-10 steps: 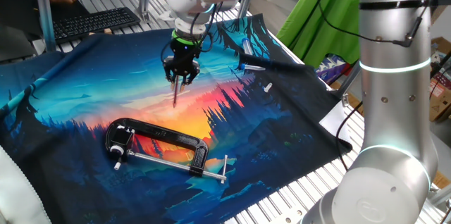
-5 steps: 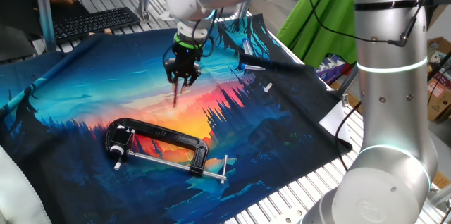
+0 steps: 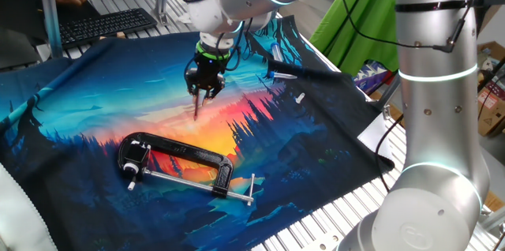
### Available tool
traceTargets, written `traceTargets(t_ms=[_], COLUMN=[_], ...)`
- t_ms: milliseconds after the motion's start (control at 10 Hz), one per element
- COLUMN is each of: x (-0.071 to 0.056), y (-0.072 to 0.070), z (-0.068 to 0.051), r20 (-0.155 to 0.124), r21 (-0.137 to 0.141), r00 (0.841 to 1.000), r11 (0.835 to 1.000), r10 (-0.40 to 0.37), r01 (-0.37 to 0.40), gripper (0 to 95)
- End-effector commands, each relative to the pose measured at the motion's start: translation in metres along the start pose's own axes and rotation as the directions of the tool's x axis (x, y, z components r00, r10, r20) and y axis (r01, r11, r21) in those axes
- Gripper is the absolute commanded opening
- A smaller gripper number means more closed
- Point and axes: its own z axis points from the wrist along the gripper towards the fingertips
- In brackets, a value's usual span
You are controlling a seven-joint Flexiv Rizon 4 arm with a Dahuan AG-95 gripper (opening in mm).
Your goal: Insert the pencil into the pencil sharpener
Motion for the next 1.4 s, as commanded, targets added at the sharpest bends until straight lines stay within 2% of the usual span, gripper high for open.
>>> traceTargets(t_ms=[100,600,1400], x=[-0.0045,-0.0116,-0.0131], y=[-0.0003,0.0016,0.0031], z=[0.0006,0.0031,0.0089], r20=[0.001,0.011,0.022], r21=[-0.003,-0.012,-0.009], r00=[1.000,1.000,0.999], r11=[1.000,1.000,0.999], r10=[-0.003,-0.006,-0.039], r01=[0.003,0.007,0.039], gripper=[19.0,19.0,19.0])
